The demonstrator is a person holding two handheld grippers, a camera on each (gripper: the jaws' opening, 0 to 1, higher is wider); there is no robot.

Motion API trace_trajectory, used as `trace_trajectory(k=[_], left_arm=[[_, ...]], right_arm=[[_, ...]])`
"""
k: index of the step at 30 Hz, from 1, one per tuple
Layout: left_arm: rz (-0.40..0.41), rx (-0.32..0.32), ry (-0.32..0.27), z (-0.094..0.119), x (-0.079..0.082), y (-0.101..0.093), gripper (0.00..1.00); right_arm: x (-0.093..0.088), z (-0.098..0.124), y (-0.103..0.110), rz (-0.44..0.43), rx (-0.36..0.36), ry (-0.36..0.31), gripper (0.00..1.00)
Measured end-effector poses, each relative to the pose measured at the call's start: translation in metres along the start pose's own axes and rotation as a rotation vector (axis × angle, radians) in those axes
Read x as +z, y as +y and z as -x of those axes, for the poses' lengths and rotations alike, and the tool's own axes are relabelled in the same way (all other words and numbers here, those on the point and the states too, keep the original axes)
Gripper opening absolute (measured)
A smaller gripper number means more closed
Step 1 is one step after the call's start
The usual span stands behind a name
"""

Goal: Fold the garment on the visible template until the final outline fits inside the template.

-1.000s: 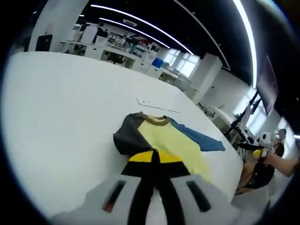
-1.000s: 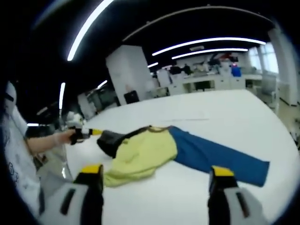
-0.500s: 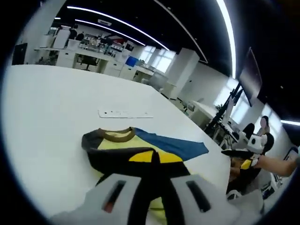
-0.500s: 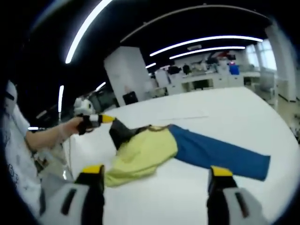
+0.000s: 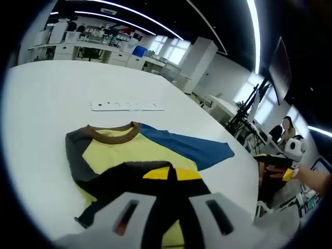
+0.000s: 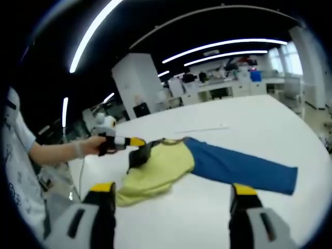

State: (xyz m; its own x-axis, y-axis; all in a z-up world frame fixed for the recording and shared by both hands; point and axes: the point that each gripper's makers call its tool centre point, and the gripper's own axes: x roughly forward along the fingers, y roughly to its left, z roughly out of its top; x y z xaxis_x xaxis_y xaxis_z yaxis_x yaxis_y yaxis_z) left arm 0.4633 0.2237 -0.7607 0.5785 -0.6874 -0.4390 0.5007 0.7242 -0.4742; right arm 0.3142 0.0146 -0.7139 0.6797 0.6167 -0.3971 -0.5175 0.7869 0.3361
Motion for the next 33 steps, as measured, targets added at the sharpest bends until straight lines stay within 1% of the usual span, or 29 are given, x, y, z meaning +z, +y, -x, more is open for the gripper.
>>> trace_trajectory(k=[4,8,12,13,14,15,16,17,19,21,23,24,26,27,29,30,32,33], left_arm=[[-0.003,0.000,0.025,-0.008,-0.010,-0.001,0.00],[-0.019,0.005,0.032,-0.007,-0.014,-0.003,0.00],[-0.006,0.000,0.029,-0.007,-0.015,-0.003,0.00],[-0.004,-0.016,0.024,-0.007,-0.014,-0.005,0.00],[-0.009,-0.016,0.024,-0.006,-0.014,-0.006,0.00],[-0.039,-0.010,0.006,-0.004,-0.011,-0.006,0.00],[-0.050,-0.010,0.001,-0.003,-0.010,-0.006,0.00],[-0.045,-0.016,0.001,-0.002,-0.010,-0.007,0.02],[-0.040,-0.026,-0.006,0.000,-0.009,-0.009,0.12],[-0.057,-0.022,-0.011,0.005,-0.008,-0.009,0.20],[-0.060,-0.029,-0.013,0.006,-0.007,-0.003,0.21],[-0.050,-0.030,-0.017,0.006,-0.006,0.000,0.26],[-0.042,-0.033,-0.021,0.010,-0.006,0.002,0.38],[-0.044,-0.033,-0.020,0.011,-0.007,0.003,0.47],[-0.053,-0.027,-0.023,0.015,-0.008,0.006,0.57],[-0.053,-0.026,-0.026,0.017,-0.008,0.008,0.60],[-0.046,-0.017,-0.031,0.022,-0.009,0.012,0.60],[-0.038,-0.013,-0.031,0.024,-0.010,0.015,0.63]], right_arm=[[-0.003,-0.001,-0.003,-0.007,0.003,0.008,0.91],[-0.005,-0.002,-0.003,-0.006,0.003,0.017,0.91],[-0.005,-0.003,0.000,-0.010,0.003,0.016,0.91],[-0.005,-0.003,0.000,-0.009,0.002,0.016,0.90],[-0.005,-0.003,0.000,-0.009,0.001,0.015,0.90],[-0.004,-0.003,-0.002,-0.011,0.001,0.012,0.90],[-0.004,-0.003,-0.002,-0.013,0.001,0.011,0.90],[-0.004,-0.003,-0.003,-0.018,0.002,0.009,0.90],[-0.005,-0.003,-0.003,-0.019,0.005,0.013,0.90],[-0.006,-0.005,0.001,-0.015,0.008,0.016,0.90],[-0.007,-0.005,0.002,-0.014,0.011,0.019,0.90],[-0.007,-0.006,0.002,-0.014,0.012,0.020,0.90],[-0.008,-0.007,0.003,-0.015,0.016,0.022,0.90],[-0.008,-0.008,0.003,-0.016,0.017,0.023,0.90],[-0.008,-0.008,0.003,-0.014,0.020,0.025,0.90],[-0.009,-0.009,0.005,-0.015,0.024,0.028,0.90],[-0.009,-0.010,0.007,-0.014,0.026,0.031,0.90],[-0.010,-0.011,0.007,-0.011,0.027,0.034,0.90]])
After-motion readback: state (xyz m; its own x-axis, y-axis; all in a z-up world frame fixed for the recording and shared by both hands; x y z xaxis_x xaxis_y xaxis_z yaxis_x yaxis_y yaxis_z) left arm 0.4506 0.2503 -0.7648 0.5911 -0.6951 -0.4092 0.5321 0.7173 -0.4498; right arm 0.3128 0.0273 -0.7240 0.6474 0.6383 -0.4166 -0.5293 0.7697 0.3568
